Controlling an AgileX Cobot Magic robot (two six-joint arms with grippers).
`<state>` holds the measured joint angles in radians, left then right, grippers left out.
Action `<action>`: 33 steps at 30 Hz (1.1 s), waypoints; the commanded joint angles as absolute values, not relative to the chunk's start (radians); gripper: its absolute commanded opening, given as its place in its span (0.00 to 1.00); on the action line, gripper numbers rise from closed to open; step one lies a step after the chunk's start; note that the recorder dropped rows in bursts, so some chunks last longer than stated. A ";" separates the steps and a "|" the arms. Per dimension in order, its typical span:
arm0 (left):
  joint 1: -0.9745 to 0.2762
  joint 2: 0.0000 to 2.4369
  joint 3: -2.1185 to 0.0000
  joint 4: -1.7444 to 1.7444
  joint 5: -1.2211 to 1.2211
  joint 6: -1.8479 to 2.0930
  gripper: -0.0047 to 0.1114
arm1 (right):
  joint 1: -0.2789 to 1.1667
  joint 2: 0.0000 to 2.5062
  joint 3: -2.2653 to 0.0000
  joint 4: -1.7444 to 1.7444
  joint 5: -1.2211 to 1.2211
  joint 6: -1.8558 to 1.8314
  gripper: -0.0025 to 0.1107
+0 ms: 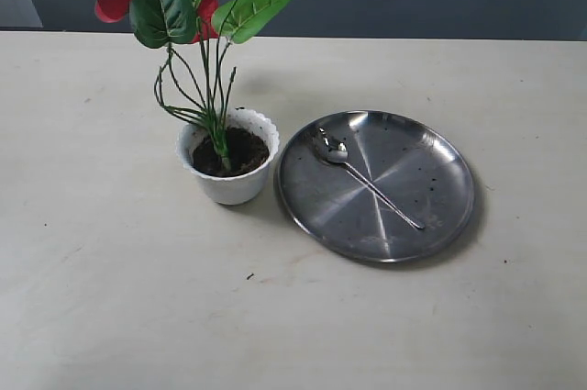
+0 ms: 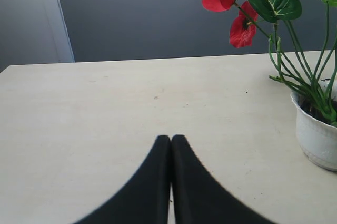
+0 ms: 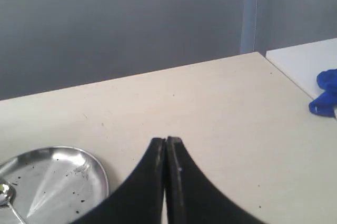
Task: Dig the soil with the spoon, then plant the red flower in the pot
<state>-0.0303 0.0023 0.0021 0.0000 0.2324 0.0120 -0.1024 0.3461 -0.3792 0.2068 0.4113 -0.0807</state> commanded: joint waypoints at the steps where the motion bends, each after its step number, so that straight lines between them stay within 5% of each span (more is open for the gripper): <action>1: -0.032 0.000 0.000 0.000 0.232 0.010 0.04 | -0.109 0.306 -0.291 0.212 0.379 -0.086 0.02; 10: -0.032 0.000 0.000 0.005 0.232 0.009 0.04 | -0.109 0.059 -0.003 0.189 0.274 -0.086 0.02; 33: -0.032 0.000 0.000 0.005 0.232 0.009 0.04 | -0.109 0.006 0.000 0.035 0.303 0.000 0.02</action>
